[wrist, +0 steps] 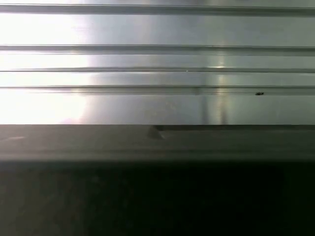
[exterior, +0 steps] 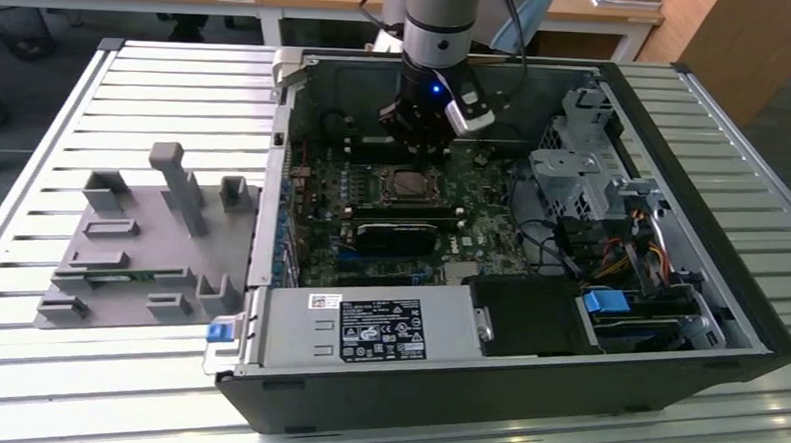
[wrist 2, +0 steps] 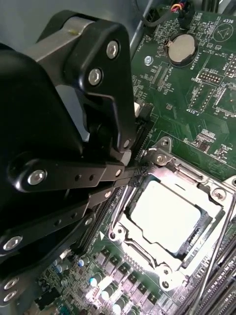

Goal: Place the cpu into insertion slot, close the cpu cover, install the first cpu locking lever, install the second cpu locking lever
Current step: 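Install the first cpu locking lever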

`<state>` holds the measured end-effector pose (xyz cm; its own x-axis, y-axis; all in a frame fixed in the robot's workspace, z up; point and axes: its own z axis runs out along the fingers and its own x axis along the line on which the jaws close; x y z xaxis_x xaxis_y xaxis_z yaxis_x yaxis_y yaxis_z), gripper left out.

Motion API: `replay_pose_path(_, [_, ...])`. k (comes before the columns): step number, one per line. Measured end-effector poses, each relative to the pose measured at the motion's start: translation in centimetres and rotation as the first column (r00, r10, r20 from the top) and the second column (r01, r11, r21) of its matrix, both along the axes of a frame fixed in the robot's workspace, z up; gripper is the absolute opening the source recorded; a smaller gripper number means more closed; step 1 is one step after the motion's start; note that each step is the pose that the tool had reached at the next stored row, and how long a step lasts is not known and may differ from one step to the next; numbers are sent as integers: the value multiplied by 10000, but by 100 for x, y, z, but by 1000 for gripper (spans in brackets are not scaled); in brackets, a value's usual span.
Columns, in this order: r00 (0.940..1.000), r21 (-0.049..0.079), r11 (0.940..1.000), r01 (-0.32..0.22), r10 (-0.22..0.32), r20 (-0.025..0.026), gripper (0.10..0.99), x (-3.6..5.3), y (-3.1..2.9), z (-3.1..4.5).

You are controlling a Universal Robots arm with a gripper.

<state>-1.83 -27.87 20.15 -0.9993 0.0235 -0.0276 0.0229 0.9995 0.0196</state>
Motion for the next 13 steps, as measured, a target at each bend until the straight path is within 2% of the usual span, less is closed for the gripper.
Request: replay_pose_path(13, [10000,-26,10000,2,-2,-1,106,1,0,-43])
